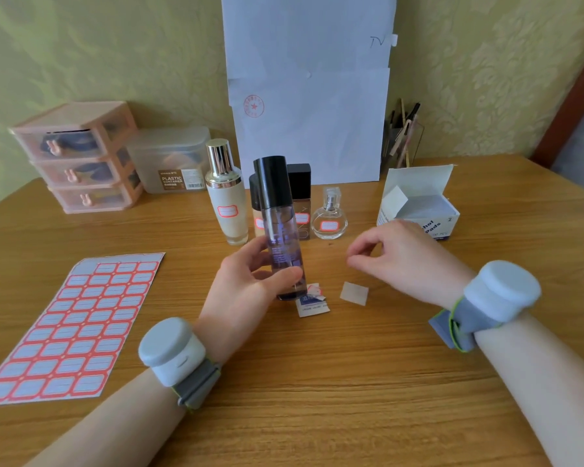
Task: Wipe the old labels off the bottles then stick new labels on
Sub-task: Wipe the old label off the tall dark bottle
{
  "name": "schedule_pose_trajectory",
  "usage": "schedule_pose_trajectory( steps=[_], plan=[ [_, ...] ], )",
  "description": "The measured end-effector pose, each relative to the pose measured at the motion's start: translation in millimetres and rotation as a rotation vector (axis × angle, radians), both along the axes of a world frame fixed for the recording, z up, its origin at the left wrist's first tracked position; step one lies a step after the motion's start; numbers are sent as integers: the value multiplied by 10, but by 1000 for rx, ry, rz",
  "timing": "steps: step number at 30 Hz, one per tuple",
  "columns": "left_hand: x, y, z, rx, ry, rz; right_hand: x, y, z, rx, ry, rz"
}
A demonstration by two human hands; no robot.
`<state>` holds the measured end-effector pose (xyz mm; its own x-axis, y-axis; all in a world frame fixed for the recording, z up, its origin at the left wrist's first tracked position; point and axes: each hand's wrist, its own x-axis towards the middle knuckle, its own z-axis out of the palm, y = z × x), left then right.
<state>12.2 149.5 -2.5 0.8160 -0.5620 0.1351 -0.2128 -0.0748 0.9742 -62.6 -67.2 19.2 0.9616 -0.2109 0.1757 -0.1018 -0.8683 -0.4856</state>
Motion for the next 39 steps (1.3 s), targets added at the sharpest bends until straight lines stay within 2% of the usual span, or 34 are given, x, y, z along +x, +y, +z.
schedule_pose_trajectory(
  steps=[4,8,18,21,27,29,33,39],
  plan=[
    [-8,-1,-4,4,1,-14,-14,-86,4,15,174,40],
    [-4,7,0,-8,15,-18,-7,-52,-21,-23,269,30],
    [5,6,-16,-3,33,-25,14,-44,-72,-15,247,37],
    [5,3,-11,-20,57,-42,26,-35,-77,19,186,40],
    [-17,-21,-5,-99,163,-77,32,66,-16,365,-198,5],
    [-16,-27,-14,-123,204,-82,27,98,-18,439,-273,-9],
    [-15,-22,-21,-130,197,-87,36,128,-36,511,-304,8],
    [-25,-17,-52,-61,48,-84,65,204,-93,677,-362,-12]
  ],
)
